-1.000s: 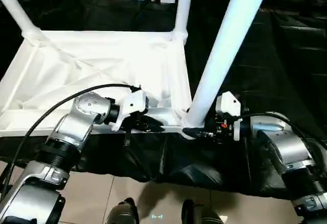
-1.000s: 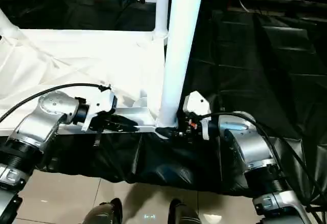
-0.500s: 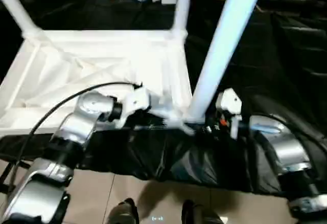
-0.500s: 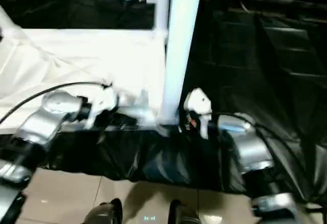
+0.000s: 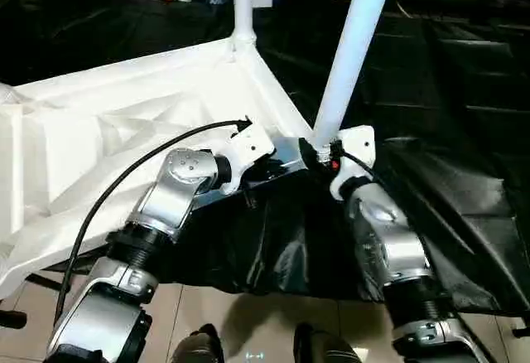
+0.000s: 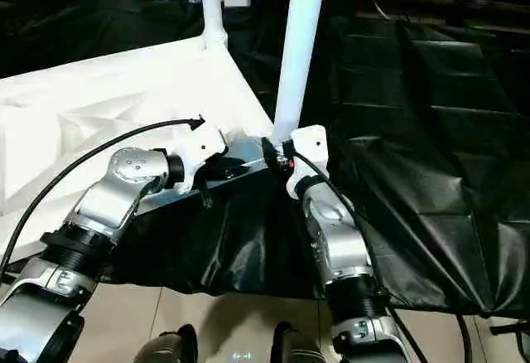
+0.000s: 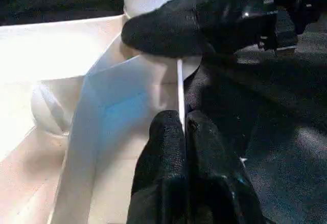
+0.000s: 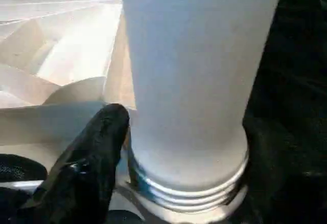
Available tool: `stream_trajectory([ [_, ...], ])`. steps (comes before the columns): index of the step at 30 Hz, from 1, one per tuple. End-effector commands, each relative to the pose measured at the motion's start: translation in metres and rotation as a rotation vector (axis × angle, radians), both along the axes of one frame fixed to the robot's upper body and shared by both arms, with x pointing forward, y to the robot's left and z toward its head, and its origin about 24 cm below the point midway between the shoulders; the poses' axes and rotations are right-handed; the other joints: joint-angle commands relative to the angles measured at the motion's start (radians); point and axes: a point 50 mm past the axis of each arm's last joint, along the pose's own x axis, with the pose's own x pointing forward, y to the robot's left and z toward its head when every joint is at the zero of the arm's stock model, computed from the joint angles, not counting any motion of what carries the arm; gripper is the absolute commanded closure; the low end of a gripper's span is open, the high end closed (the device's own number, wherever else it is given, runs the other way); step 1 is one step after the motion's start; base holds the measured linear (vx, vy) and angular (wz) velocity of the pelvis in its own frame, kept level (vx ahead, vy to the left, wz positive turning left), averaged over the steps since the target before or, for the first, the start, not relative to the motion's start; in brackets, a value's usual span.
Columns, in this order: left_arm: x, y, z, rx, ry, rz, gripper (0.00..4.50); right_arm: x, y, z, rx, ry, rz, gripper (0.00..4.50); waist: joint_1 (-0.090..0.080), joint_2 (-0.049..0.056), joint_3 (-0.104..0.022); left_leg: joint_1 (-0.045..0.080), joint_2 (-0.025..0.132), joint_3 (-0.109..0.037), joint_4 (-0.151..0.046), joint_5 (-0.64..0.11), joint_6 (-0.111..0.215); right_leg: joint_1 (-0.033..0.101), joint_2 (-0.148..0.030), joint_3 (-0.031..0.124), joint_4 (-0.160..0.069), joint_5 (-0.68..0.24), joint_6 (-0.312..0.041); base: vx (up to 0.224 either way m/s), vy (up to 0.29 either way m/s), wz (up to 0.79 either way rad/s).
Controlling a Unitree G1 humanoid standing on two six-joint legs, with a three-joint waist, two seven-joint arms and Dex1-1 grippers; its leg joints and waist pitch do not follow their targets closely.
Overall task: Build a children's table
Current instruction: Rotate leg to tighten
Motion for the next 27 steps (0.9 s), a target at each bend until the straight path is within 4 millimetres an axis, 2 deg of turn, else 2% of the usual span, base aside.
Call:
stream_trajectory([
  [1, -0.015, -0.023, -0.021, -0.031, 0.074, -0.088, 4.50, -0.015, 0.041, -0.014, -0.009, 0.067, 0.221, 0.77, 0.003, -0.010, -0.040, 0.005, 0.051, -0.027, -0.068, -0.268, 0.053, 0.038, -0.064, 0.047, -0.079, -0.327, -0.134, 0.000, 0.000, 0.00],
  [3, -0.019, -0.016, -0.022, -0.023, 0.081, -0.140, 4.50, -0.015, 0.031, -0.012, -0.040, 0.048, 0.262, 0.57, 0.002, -0.009, -0.040, 0.003, 0.050, -0.026, -0.067, -0.264, 0.060, 0.039, -0.063, 0.047, -0.077, -0.315, -0.144, 0.000, 0.000, 0.00],
  [7, -0.022, -0.007, -0.023, -0.003, 0.093, -0.189, 4.50, -0.017, 0.021, -0.010, -0.083, 0.031, 0.345, 0.57, 0.003, -0.011, -0.045, 0.000, 0.048, -0.022, -0.057, -0.197, 0.091, 0.047, -0.064, 0.046, -0.067, -0.213, -0.173, 0.000, 0.000, 0.00],
  [8, -0.024, 0.000, -0.024, 0.017, 0.105, -0.222, 4.50, -0.020, 0.012, -0.009, -0.121, 0.018, 0.420, 0.57, 0.003, -0.013, -0.047, 0.001, 0.048, -0.020, -0.055, -0.185, 0.096, 0.048, -0.063, 0.045, -0.066, -0.197, -0.178, 0.000, 0.000, 0.00],
  [10, -0.025, 0.004, -0.025, 0.029, 0.113, -0.237, 4.50, -0.021, 0.006, -0.008, -0.141, 0.013, 0.462, 0.57, 0.004, -0.011, -0.047, 0.001, 0.048, -0.018, -0.051, -0.156, 0.114, 0.049, -0.061, 0.045, -0.060, -0.145, -0.196, 0.000, 0.000, 0.00],
  [11, -0.026, 0.010, -0.025, 0.042, 0.119, -0.257, 4.50, -0.024, 0.000, -0.006, -0.155, 0.013, 0.528, 0.57, 0.004, -0.011, -0.048, 0.003, 0.047, -0.016, -0.049, -0.141, 0.126, 0.052, -0.058, 0.043, -0.057, -0.105, -0.214, 0.000, 0.000, 0.00],
  [13, -0.026, 0.017, -0.024, 0.057, 0.124, -0.287, 4.50, -0.029, -0.009, -0.003, -0.170, 0.022, 0.630, 0.57, 0.010, -0.011, -0.047, 0.006, 0.049, -0.015, -0.047, -0.139, 0.138, 0.053, -0.056, 0.043, -0.053, -0.084, -0.221, 0.000, 0.000, 0.00],
  [15, -0.026, 0.020, -0.023, 0.059, 0.128, -0.298, 4.50, -0.032, -0.013, -0.002, -0.172, 0.033, 0.686, 0.57, 0.014, -0.010, -0.048, 0.007, 0.053, -0.016, -0.047, -0.140, 0.143, 0.052, -0.058, 0.041, -0.052, -0.086, -0.236, 0.000, 0.000, 0.00],
  [21, -0.026, 0.031, -0.018, 0.072, 0.145, -0.349, 4.50, -0.041, -0.027, 0.002, -0.211, 0.079, 0.889, 0.57, 0.022, -0.011, -0.048, 0.008, 0.054, -0.015, -0.045, -0.153, 0.134, 0.054, -0.060, 0.042, -0.052, -0.122, -0.248, 0.000, 0.000, 0.00],
  [22, -0.025, 0.033, -0.017, 0.075, 0.146, -0.355, 4.50, -0.042, -0.029, 0.003, -0.216, 0.086, 0.909, 0.82, 0.024, -0.011, -0.049, 0.008, 0.055, -0.014, -0.044, -0.143, 0.137, 0.054, -0.060, 0.042, -0.051, -0.110, -0.251, 0.000, 0.000, 0.00],
  [26, -0.026, 0.036, -0.015, 0.075, 0.157, -0.383, 4.50, -0.042, -0.031, 0.005, -0.213, 0.098, 0.952, 0.89, 0.028, -0.011, -0.052, 0.008, 0.056, -0.012, -0.041, -0.122, 0.144, 0.054, -0.059, 0.040, -0.045, -0.077, -0.267, 0.000, 0.000, 0.00],
  [27, -0.026, 0.037, -0.015, 0.077, 0.158, -0.388, 4.50, -0.042, -0.031, 0.005, -0.211, 0.099, 0.959, 1.16, 0.029, -0.011, -0.053, 0.008, 0.056, -0.012, -0.040, -0.115, 0.145, 0.055, -0.059, 0.039, -0.043, -0.069, -0.270, 0.000, 0.000, 0.00],
])
